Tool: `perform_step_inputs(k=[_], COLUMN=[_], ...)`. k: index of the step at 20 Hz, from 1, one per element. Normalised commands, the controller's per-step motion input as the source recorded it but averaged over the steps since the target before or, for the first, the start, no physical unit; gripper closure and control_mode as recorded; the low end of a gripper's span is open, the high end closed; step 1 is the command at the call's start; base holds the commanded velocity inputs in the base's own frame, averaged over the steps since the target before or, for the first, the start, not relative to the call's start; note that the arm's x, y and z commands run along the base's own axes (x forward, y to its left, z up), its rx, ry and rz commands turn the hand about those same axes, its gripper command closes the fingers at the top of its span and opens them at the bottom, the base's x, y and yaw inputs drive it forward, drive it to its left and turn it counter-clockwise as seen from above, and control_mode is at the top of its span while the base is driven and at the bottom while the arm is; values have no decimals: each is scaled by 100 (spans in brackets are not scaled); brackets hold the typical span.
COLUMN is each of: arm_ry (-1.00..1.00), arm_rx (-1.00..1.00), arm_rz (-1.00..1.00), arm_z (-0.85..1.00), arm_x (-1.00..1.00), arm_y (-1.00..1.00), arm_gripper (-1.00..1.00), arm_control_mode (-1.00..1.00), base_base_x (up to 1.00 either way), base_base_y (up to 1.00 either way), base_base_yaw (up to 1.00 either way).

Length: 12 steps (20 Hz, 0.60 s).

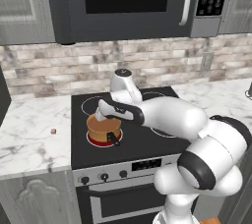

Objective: Pick up the sugar cube(s) and place them in the saucepan with hot chocolate.

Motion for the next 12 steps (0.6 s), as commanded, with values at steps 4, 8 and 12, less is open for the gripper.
perform_step_inputs(k=[4,8,12], arm_ry=[0,0,0], arm_rx=[0,0,0], arm_rz=[0,0,0], arm_z=[-17,-12,-9], arm_x=[14,14,12], arm_y=[0,0,0], arm_gripper=[100,100,100], arm_control_mode=[-100,-100,-100], base_base_x=[0,0,0], base_base_y=[0,0,0], base_base_yaw=[0,0,0])
